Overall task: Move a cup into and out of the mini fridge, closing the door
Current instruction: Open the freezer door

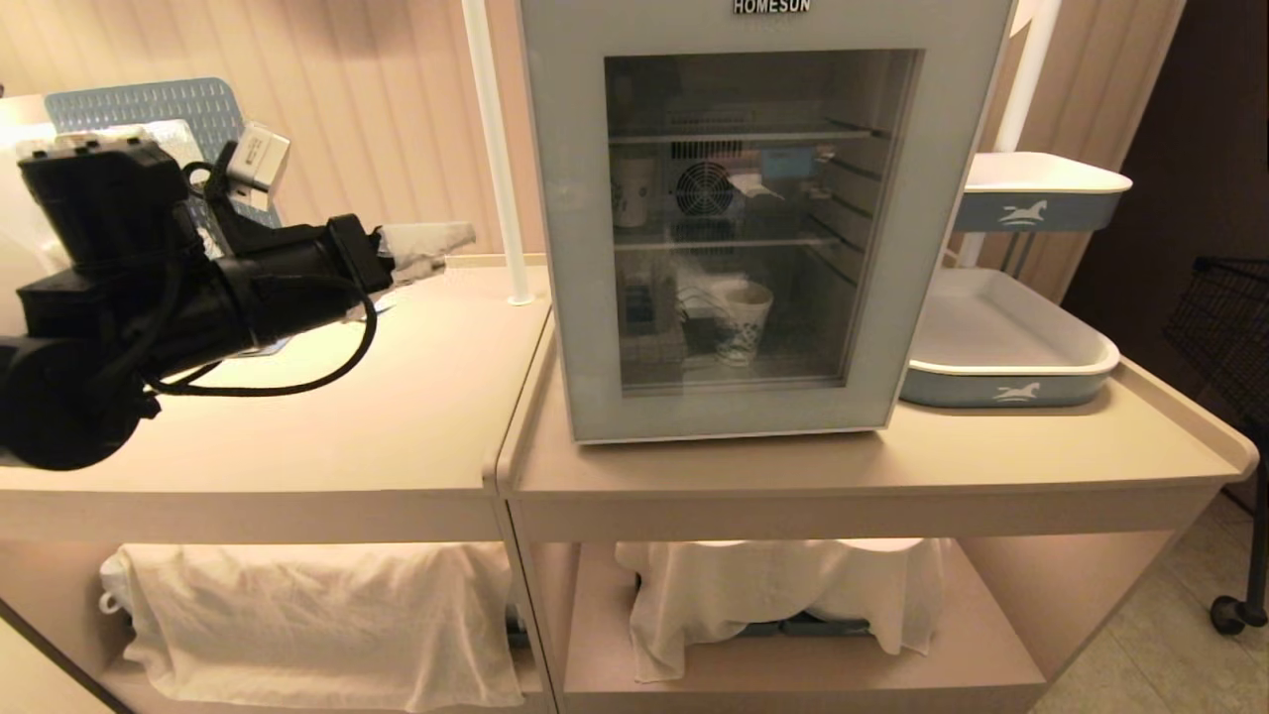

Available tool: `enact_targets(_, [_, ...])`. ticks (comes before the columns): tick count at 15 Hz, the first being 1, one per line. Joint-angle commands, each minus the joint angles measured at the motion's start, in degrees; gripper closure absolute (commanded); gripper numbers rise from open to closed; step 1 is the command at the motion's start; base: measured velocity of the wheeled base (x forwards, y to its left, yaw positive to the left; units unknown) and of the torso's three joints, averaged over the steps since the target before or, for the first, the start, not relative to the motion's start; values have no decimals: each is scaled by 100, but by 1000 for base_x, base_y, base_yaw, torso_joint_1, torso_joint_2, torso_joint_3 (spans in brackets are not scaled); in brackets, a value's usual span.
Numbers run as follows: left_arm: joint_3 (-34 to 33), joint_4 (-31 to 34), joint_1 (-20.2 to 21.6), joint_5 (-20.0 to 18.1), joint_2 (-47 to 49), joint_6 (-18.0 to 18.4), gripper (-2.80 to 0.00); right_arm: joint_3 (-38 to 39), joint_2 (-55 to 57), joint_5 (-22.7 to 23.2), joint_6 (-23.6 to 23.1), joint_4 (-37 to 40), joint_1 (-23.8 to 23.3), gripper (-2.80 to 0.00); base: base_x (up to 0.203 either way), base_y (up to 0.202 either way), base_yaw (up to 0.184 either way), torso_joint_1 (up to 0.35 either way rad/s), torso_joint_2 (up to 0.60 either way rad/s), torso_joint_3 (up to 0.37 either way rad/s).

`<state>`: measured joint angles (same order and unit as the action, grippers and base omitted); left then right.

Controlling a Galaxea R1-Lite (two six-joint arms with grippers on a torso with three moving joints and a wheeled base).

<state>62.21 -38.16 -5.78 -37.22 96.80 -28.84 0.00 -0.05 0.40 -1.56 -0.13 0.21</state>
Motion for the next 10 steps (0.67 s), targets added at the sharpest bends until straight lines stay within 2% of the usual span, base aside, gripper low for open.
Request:
enact_targets(1, [-7, 117, -2, -14, 95, 178, -280, 0, 5, 4, 7, -4, -2, 0, 0, 0, 0, 0, 0, 0])
enact_targets(4, [91, 731, -2, 29, 255, 616, -280, 0, 5, 4, 7, 1, 0, 0, 0, 0, 0, 0, 0, 0])
enact_targets(10, [674, 860, -43, 248, 816, 740, -280, 0, 5, 4, 5, -1, -2, 0, 0, 0, 0, 0, 0, 0])
